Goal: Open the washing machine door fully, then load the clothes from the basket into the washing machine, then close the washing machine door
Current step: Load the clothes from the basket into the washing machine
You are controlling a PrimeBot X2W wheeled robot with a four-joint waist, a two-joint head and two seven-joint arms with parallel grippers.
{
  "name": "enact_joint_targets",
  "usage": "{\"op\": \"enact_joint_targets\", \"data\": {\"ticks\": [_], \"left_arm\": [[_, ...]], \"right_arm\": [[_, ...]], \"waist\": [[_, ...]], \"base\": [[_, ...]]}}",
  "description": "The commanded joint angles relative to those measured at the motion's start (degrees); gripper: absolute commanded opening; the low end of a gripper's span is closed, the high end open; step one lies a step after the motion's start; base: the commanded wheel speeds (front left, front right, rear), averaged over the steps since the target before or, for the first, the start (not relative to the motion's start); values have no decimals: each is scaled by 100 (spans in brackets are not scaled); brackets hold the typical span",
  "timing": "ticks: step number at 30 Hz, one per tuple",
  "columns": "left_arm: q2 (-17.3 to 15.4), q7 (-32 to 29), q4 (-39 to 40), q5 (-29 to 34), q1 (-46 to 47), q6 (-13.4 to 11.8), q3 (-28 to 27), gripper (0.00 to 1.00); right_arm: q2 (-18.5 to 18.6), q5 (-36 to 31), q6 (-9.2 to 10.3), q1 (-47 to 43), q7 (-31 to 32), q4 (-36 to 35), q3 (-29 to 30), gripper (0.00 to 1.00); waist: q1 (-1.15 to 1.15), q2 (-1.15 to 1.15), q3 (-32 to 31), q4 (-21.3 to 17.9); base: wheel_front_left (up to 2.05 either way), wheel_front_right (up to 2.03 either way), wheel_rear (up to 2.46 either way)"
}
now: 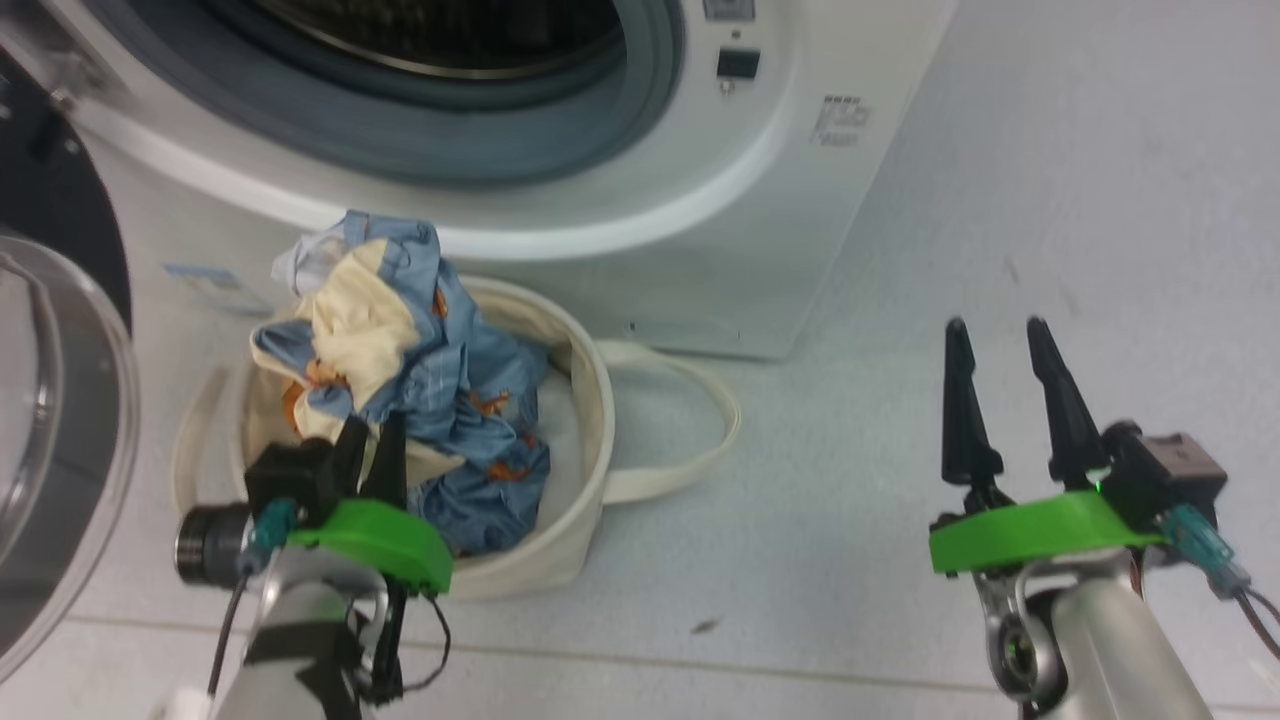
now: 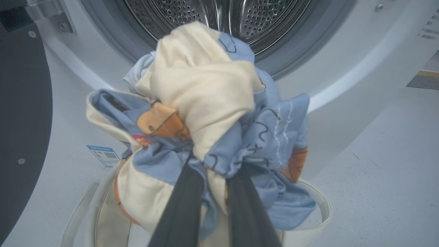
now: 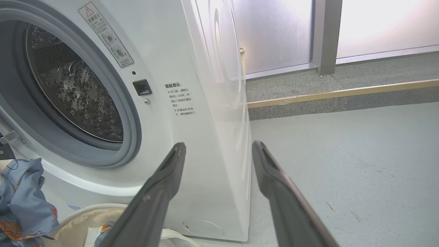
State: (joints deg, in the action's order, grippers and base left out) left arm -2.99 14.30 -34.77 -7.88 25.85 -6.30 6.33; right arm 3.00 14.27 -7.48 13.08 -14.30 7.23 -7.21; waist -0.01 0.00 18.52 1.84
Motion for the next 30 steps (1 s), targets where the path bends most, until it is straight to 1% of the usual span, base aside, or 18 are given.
{"op": "enact_joint_targets", "data": {"ticks": [1,7,15,23,30], "left_arm": [[-78,69,422,23,-172,39,-242,0],[-1,70,988,-24,-895,72,-305,0],[10,70,1467,-190,-1207,24,-122,0],[11,70,1629,-107,-1156,20,-158,0],[11,70,1705,167,-572,125,-298,0]], "right_arm": [[-13,76,-1,-146,-70,-171,-71,100],[-13,190,-1,-431,-70,-166,-10,100],[-13,275,-1,-533,-70,-191,-66,100],[-13,292,-1,-513,-70,-228,-86,100],[-13,249,-1,-340,-70,-308,-93,100]], "waist": [[1,0,-449,37],[1,0,-841,34],[1,0,-984,59],[1,0,-932,-28],[1,0,-450,-186]], "base": [[0,0,0],[0,0,0],[0,0,0],[0,0,0],[0,0,0]]}}
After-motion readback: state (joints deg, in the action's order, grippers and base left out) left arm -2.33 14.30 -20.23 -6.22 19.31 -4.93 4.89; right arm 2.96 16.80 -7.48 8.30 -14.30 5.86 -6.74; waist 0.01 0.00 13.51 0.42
